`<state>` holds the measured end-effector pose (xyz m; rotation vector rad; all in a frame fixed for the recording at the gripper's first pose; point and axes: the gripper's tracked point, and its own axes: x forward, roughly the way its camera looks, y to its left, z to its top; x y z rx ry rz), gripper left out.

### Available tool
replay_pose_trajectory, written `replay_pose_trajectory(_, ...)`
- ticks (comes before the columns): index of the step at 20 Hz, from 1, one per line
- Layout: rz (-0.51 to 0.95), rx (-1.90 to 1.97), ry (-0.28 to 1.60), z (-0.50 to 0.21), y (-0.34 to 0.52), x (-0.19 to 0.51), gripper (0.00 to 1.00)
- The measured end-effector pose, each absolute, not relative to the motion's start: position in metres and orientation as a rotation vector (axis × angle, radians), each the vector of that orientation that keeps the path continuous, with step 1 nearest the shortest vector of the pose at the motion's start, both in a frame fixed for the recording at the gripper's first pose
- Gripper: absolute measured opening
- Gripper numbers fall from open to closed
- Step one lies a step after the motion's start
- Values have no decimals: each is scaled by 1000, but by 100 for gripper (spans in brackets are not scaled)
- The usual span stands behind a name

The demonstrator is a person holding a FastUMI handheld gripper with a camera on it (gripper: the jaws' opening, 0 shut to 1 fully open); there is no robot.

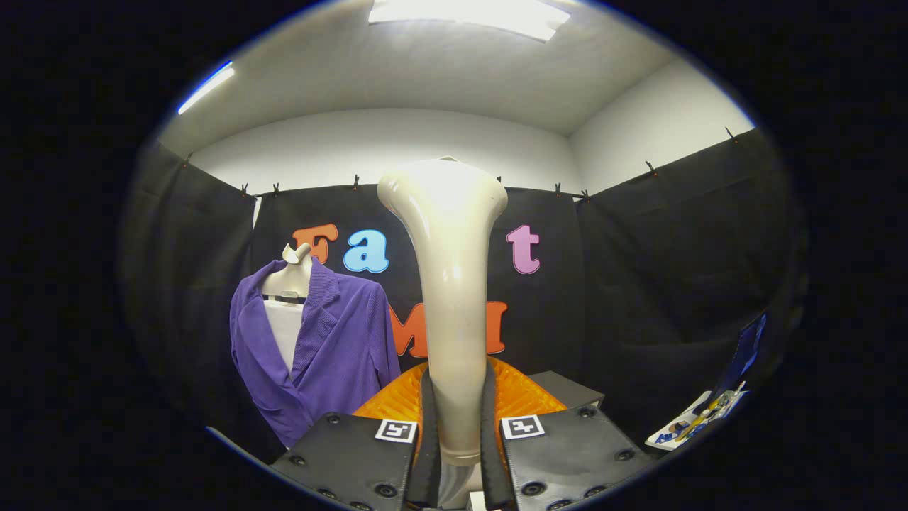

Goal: Iron the clothes twice with a garment steamer, once on the left side and once on the right side.

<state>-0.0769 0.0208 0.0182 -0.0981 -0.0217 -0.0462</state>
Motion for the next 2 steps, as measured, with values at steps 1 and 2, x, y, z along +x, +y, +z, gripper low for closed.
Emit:
replay_pose_trajectory(1, -40, -96, -24, 19, 24, -76, 30)
replay_pose_trajectory(2, -36, -94, -27, 19, 30, -73, 30)
